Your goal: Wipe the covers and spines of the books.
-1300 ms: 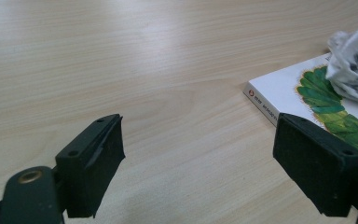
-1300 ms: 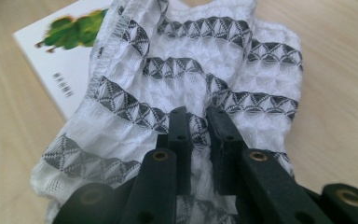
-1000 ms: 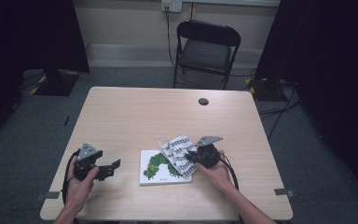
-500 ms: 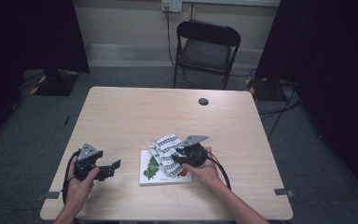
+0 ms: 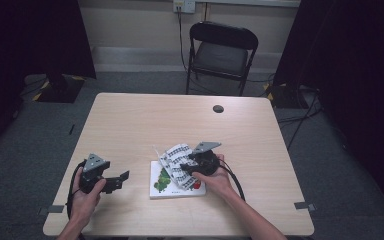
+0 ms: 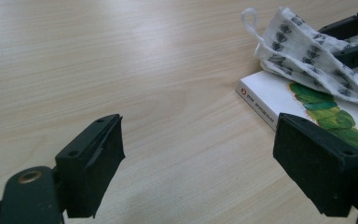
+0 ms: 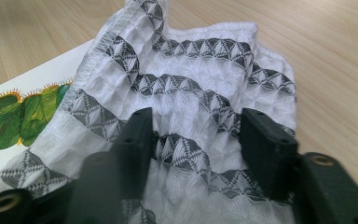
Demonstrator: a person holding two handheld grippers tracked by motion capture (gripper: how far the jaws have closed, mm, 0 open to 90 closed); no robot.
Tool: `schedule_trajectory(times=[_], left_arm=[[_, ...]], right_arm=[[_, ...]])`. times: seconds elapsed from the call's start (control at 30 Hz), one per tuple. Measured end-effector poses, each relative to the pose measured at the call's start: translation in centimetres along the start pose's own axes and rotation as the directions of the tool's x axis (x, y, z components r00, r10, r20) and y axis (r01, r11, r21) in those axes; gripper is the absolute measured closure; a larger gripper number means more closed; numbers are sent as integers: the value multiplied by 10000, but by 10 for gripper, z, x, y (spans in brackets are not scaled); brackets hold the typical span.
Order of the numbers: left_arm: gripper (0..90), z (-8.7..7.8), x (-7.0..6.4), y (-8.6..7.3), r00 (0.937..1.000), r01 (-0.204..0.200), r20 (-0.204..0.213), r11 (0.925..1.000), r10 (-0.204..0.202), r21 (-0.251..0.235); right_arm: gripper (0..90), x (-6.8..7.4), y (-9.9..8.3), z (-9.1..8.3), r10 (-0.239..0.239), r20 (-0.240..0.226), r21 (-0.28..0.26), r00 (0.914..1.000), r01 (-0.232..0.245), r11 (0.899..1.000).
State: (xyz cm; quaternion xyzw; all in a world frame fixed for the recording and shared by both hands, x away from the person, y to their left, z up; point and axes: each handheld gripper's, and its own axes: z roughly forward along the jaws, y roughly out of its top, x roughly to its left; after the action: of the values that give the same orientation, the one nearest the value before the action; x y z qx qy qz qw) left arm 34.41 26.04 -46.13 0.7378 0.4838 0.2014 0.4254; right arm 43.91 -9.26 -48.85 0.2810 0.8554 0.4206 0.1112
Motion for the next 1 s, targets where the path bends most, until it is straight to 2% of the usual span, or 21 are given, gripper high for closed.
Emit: schedule_trajectory(times=[0.13, 0.23, 0.33, 0.43, 0.53, 0.83, 1.0], left_arm=[[162, -1, 0, 0, 10000, -45, -9, 10000, 45, -12], [162, -2, 0, 0, 10000, -18, -29, 10000, 18, -82], [162, -2, 1, 0, 10000, 41, 12, 10000, -41, -78], [164, -4, 2, 0, 10000, 49, -19, 9999, -49, -88], [164, -4, 2, 0, 10000, 60, -11, 9999, -60, -105], [168, -1, -2, 1, 9999, -101, 113, 9999, 101, -6], [168, -1, -1, 0, 9999, -109, 100, 9999, 109, 34]], right_arm=[[715, -4, 7, 6, -97, -56, 84, 9999, 98, 9999], [802, -5, 10, 9, -113, 17, 109, 9999, 113, 9999], [823, -8, 11, 8, -42, 85, 202, 10000, 41, 9998], [829, -12, 11, 4, 51, 461, 344, 9989, -67, 9994], [832, -19, 6, -2, 284, 577, 311, 9979, -303, 9991], [842, -36, -2, -37, 907, 840, -247, 9923, -889, 9957], [843, -46, -10, -54, 1050, 1227, -233, 9869, -1029, 9944]])
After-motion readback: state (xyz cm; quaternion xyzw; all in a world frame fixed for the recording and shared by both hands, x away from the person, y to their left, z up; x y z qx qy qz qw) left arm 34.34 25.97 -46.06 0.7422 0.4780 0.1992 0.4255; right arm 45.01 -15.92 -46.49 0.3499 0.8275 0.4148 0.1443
